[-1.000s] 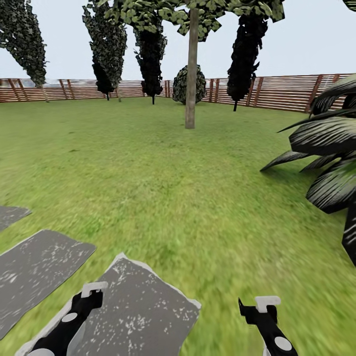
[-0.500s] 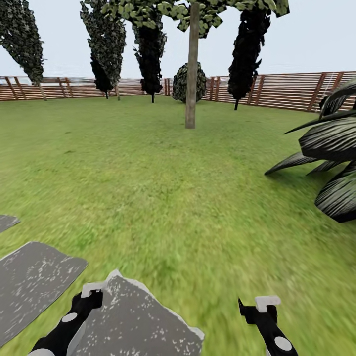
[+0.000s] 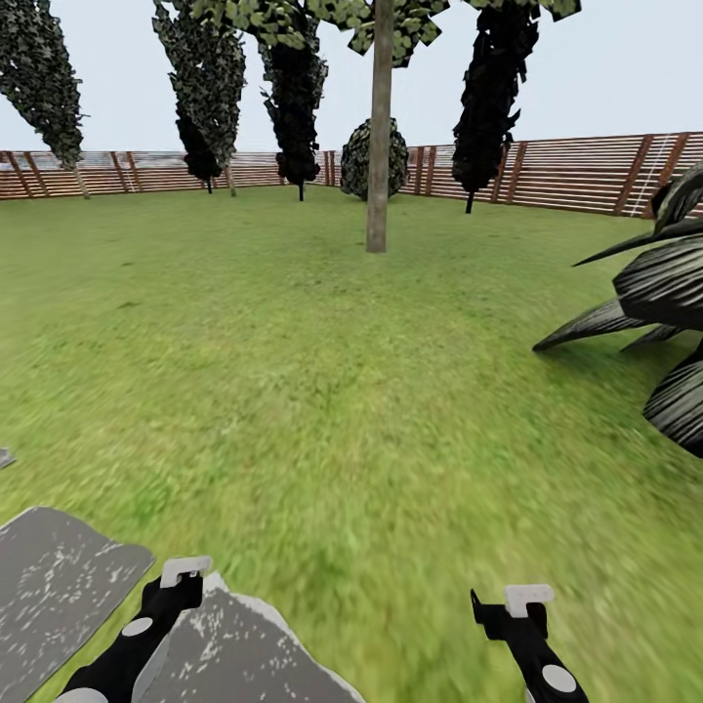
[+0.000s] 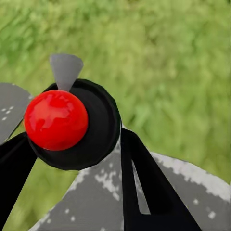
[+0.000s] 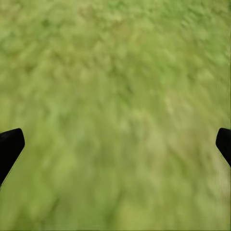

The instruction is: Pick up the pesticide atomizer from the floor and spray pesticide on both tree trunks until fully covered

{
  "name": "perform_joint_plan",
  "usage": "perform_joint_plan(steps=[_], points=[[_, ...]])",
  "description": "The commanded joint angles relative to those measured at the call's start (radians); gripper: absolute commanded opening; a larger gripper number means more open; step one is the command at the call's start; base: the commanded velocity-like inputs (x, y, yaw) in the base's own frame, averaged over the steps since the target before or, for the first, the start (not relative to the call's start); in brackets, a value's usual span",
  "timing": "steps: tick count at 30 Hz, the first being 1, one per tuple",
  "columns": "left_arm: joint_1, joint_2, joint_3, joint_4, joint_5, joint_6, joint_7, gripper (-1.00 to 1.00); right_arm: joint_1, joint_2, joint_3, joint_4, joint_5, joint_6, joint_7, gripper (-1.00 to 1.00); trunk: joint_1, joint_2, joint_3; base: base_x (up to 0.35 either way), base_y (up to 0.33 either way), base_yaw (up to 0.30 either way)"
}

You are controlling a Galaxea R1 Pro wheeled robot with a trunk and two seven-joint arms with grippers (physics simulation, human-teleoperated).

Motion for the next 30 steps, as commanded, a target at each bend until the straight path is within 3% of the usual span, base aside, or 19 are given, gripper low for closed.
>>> perform_joint_plan(steps=[1, 30], points=[[-0.001, -0.001, 0.005, 0.001, -0.009, -0.004, 0.001, -1.0, 0.0, 0.0, 0.0, 0.001, 0.006, -0.002, -0.003, 1.0, 0.0, 0.0, -0.001, 0.341, 0.0, 0.0], [-0.001, -0.001, 0.006, 0.001, -0.009, -0.004, 0.001, -1.0, 0.0, 0.0, 0.0, 0.0, 0.006, -0.003, -0.003, 1.0, 0.0, 0.0, -0.001, 0.341, 0.0, 0.0]])
